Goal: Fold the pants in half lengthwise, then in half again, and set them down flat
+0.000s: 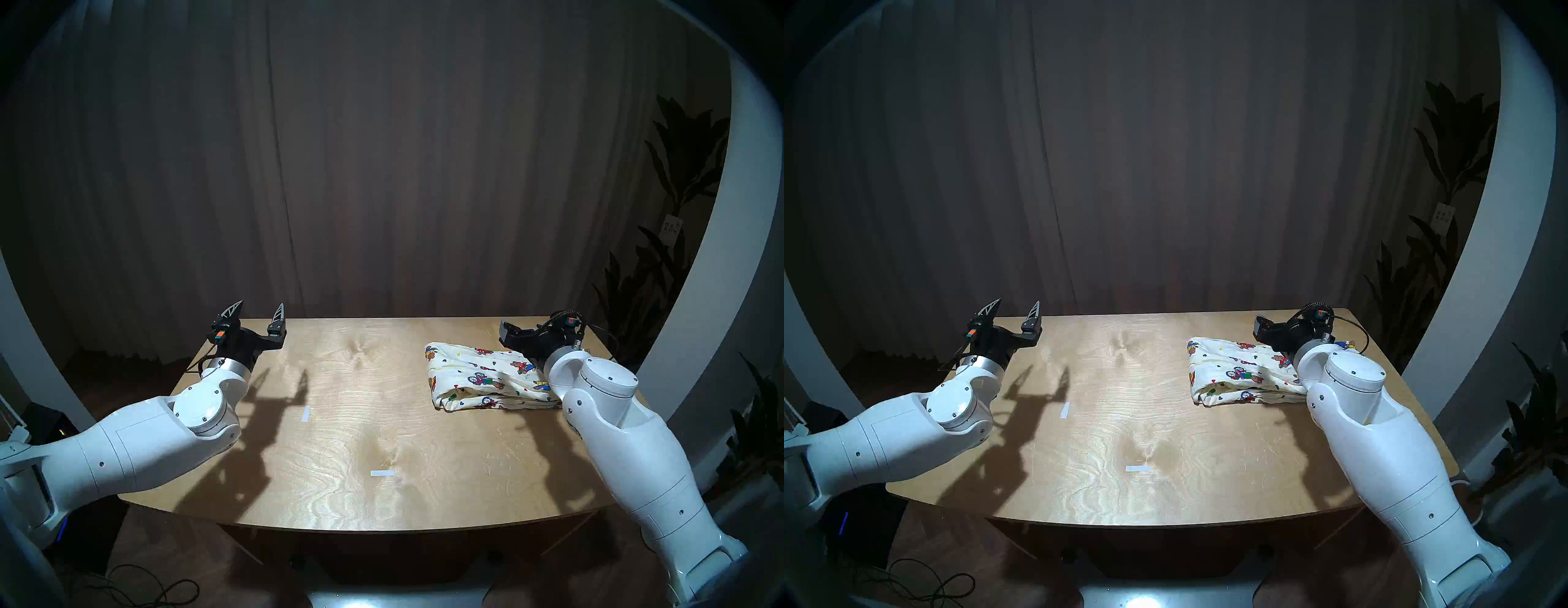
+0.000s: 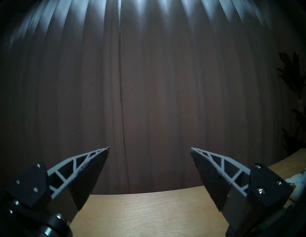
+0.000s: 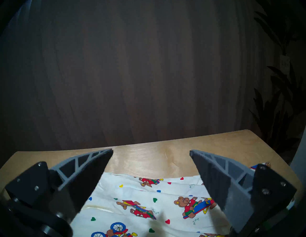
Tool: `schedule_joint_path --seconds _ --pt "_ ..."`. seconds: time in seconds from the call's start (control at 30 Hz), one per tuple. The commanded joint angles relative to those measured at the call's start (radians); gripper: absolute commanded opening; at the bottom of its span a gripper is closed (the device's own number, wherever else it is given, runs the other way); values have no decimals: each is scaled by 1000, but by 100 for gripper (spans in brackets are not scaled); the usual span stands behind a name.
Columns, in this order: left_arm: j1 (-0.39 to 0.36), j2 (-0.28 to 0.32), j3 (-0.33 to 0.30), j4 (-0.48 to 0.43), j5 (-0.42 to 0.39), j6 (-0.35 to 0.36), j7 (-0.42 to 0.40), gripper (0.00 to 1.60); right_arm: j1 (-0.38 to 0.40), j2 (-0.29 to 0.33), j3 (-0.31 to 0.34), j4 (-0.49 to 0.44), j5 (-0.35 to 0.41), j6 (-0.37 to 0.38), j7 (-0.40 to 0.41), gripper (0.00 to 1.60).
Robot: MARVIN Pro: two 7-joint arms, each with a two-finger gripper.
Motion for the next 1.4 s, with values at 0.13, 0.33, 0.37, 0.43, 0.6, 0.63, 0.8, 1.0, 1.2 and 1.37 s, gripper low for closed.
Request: schedule_joint_path --seconds 0.13,0.33,0.37,0.43,0.6,0.63,0.8,1.0,1.2,1.37 --pt "-49 -18 -28 53 -94 -20 -162 160 106 -57 -57 59 -106 -103 -45 160" --pt "-62 -33 -41 99 -170 -21 -275 160 148 -88 -99 124 -165 -161 -70 160" --pt "-64 -36 -45 108 -188 -22 -297 160 155 -94 -106 138 -174 -172 -74 160" --pt "-66 -49 -54 129 -235 -27 -348 160 175 -114 -123 178 -196 -208 -84 160" --pt "-59 -63 -69 156 -298 -47 -422 160 205 -142 -133 238 -206 -260 -86 160" --pt "-56 -66 -72 160 -313 -54 -442 160 214 -151 -129 255 -191 -269 -76 160" --pt "-33 -83 -82 173 -363 -90 -497 160 256 -161 -113 316 -136 -283 -22 160" --pt "-17 -108 -86 180 -405 -121 -511 160 311 -185 -82 389 -25 -245 60 160" --pt "-20 -94 -79 179 -394 -119 -509 160 336 -182 -94 419 -9 -234 99 160" --pt "-37 -65 -61 154 -356 -74 -477 160 342 -184 -102 438 -6 -234 120 160"
